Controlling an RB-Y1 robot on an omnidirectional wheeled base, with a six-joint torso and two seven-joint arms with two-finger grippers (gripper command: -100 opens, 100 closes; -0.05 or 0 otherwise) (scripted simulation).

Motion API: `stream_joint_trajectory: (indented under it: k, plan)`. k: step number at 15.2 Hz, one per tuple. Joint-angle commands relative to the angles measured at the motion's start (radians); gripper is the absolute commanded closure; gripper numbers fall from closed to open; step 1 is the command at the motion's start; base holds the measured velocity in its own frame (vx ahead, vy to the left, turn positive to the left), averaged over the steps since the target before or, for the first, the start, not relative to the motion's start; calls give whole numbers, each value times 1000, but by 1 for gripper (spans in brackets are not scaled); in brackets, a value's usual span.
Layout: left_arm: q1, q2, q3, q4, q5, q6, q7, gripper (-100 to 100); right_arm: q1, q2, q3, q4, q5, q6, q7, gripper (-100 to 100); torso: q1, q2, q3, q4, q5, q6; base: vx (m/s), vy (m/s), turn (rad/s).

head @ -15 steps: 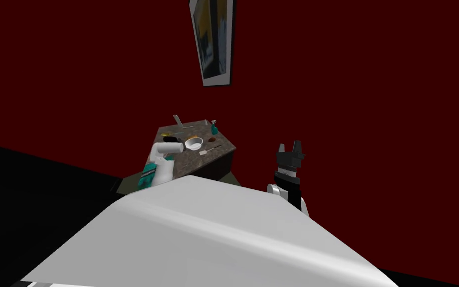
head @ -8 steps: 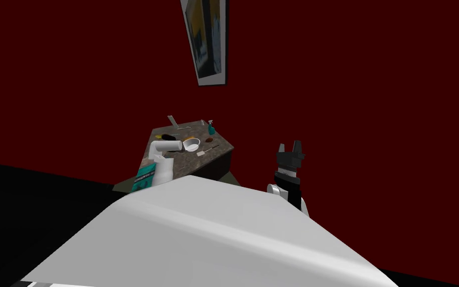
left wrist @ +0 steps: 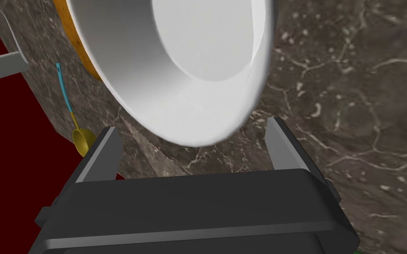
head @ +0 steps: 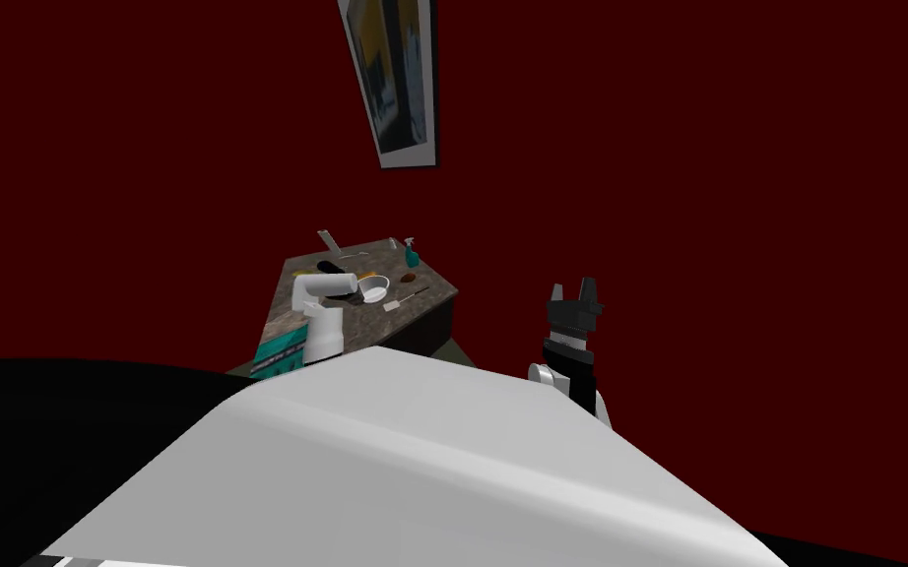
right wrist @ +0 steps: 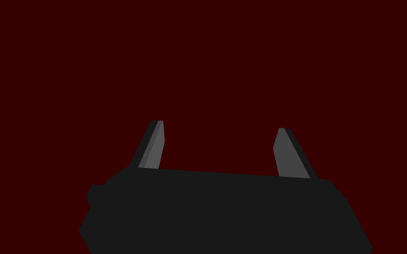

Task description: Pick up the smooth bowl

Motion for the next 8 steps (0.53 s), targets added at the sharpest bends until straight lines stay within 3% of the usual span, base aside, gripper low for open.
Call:
stream_joint_trajectory:
  k: [1, 8]
  plan:
    - [-21, 3, 21, 11, -1, 50, 4, -100, 0, 0, 0, 0, 0, 0, 0, 0, 0, 0, 0, 0, 0, 0, 1, 5, -167]
    - [-54, 5, 51, 31, -4, 175, 11, -100, 0, 0, 0, 0, 0, 0, 0, 0, 0, 0, 0, 0, 0, 0, 2, 8, -100]
